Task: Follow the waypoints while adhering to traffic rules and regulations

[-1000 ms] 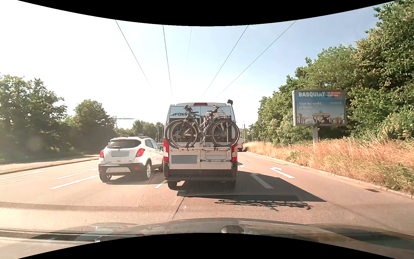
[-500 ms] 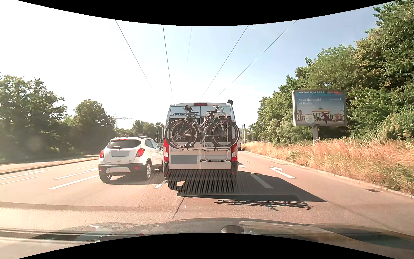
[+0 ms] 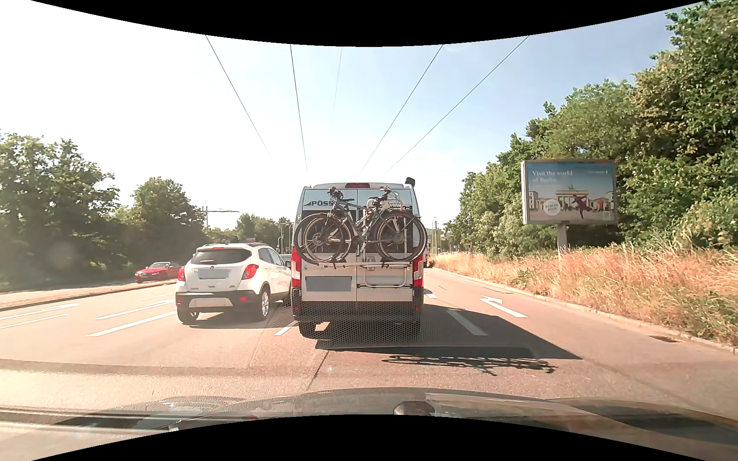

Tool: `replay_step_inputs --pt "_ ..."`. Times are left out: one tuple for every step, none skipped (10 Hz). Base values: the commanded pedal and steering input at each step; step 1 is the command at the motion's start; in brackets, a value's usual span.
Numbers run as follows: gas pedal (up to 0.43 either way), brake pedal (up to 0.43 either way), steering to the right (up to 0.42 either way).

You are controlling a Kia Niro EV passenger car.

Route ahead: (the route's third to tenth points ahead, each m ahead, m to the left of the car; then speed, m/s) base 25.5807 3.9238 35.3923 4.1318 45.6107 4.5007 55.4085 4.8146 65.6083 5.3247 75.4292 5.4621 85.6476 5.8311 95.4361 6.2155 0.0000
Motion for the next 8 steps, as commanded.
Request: replay_step_inputs --pt "0.000 0.146 -0.003" --pt "0.000 0.159 -0.003" --pt "0.000 0.195 -0.003" --pt "0.000 0.207 -0.003" --pt "0.000 0.207 -0.002" --pt "0.000 0.213 0.000" --pt "0.000 0.220 0.000" --pt "0.000 0.226 0.000"
